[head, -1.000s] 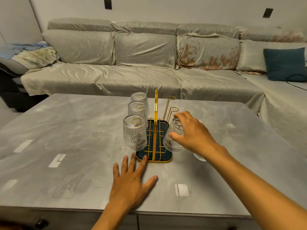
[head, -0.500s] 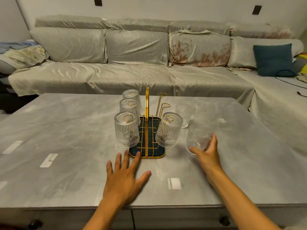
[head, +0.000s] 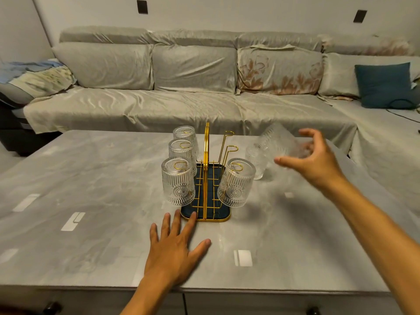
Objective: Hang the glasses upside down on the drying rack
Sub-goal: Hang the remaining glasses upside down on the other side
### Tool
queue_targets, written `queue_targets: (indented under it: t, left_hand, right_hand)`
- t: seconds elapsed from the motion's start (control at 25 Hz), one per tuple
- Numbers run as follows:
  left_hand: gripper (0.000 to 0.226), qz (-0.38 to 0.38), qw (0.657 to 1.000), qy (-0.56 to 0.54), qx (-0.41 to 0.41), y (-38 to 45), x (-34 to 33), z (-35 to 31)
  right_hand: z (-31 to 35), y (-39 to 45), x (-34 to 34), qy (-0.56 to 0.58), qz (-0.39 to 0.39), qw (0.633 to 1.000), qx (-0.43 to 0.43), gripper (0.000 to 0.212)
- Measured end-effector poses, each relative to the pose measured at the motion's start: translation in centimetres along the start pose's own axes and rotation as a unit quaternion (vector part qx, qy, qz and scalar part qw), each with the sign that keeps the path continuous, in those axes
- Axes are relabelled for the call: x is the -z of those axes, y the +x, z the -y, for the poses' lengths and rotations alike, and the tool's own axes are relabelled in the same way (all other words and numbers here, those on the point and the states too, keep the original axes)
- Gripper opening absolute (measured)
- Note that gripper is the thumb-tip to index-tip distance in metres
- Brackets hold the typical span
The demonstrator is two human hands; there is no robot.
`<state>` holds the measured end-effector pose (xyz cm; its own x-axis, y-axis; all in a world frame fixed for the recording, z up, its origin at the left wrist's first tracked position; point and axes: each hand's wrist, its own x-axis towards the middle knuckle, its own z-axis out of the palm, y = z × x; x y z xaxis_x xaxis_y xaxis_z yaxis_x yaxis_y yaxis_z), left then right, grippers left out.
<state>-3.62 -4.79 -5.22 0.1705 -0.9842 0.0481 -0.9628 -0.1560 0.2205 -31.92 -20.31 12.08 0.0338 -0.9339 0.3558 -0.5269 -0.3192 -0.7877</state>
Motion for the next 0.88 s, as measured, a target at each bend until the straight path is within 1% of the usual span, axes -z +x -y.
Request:
queue_targets:
  t: [0.12,0.2,0.28,0.4,0.68,0.88]
  left_hand:
    - [0.077,0.0,1.0,-0.003,0.0,0.0,0.0,-0.1]
    - [0.076,-0.001,1.0,-0.004,0.002,0.0,-0.1,-0.1]
    - [0.075,-0.002,1.0,-0.005,0.006,0.1,-0.1,-0.1]
    - [0.076,-0.003,1.0,-0.007,0.007,0.1,-0.2,-0.1]
    - [0.076,-0.004,1.0,-0.009,0.009,0.1,0.1,-0.2]
    - [0.074,-0.007,1.0,-0.016,0.011,0.1,0.2,-0.2]
  right_hand:
    - [5.1,3.4,1.5,-0.012,-0.002,0.999,0.049,0.073]
    - [7.2,4.9,0.5,-0.017,0.017,0.997,0.077,0.066]
    - [8.1,5.7,-1.4,-0.058,0.028,0.993,0.103,0.065]
    - [7.7,6.1,-4.4,-0.114,0.021,0.986,0.119,0.07]
    - [6.0,6.3,-8.0,-0.147,0.063,0.978,0.133,0.068]
    - [5.3,6.2,-10.1,-0.171,0.113,0.974,0.1,0.067]
